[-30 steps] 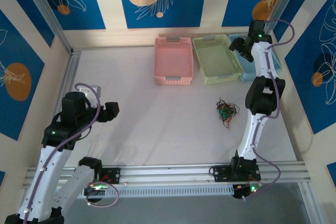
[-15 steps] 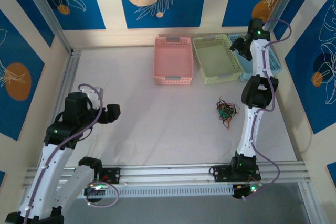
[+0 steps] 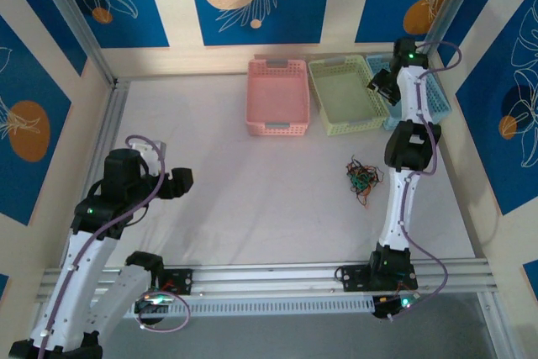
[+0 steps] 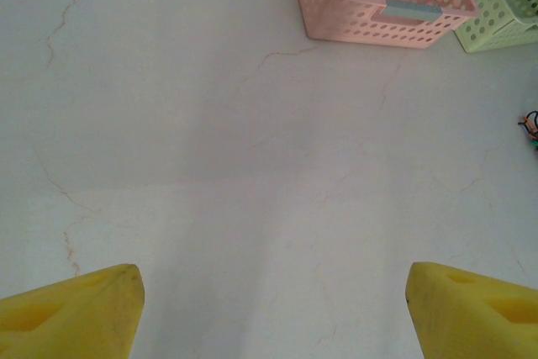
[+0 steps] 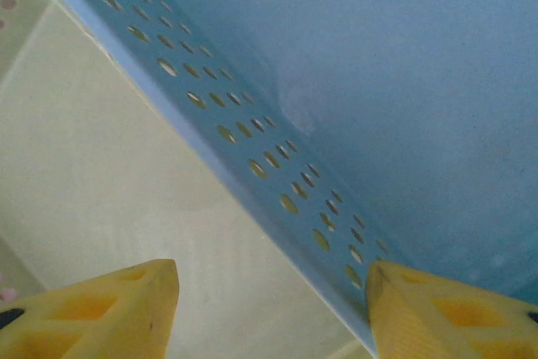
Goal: Untangle the cables
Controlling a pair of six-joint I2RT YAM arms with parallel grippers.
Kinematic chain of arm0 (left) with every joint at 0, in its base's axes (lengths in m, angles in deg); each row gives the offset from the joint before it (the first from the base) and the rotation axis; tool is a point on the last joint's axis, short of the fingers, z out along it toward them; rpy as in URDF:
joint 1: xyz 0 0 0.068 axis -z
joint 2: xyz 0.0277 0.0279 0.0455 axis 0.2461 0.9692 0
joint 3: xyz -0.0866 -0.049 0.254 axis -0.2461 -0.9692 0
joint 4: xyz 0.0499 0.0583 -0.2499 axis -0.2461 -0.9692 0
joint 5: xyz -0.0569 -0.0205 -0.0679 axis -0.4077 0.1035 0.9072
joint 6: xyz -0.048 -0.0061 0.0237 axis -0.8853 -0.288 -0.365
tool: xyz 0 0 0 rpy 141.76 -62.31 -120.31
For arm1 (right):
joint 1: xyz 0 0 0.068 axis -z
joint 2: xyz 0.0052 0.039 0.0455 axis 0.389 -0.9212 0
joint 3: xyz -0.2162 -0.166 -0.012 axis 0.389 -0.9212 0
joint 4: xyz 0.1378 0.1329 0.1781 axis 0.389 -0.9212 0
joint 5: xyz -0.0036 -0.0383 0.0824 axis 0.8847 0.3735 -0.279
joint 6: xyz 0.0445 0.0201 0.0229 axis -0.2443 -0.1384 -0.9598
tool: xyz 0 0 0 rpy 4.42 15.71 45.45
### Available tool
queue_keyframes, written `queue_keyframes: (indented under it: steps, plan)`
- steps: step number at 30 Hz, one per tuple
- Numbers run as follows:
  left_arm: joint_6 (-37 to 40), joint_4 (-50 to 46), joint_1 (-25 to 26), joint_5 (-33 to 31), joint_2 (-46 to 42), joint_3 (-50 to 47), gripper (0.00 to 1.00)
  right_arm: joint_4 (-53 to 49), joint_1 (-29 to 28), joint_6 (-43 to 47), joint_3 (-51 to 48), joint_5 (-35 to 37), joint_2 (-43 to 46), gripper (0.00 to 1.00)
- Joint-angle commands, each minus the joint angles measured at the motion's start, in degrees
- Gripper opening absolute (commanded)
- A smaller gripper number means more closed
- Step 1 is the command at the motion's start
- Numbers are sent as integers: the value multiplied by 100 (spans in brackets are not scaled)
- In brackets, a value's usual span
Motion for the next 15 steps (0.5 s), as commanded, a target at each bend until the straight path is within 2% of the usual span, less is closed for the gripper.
queue_keyframes:
  steps: [1,6,15]
  plan:
    - [100,23,-19,111,-91,-60,82,-269,-199,104,176,315,-12,61]
    - [101,38,-17,120,-105,-71,82,-286,-339,240,173,600,-34,68]
    - [106,72,-18,164,-100,-97,82,-449,-460,638,322,-121,-34,61]
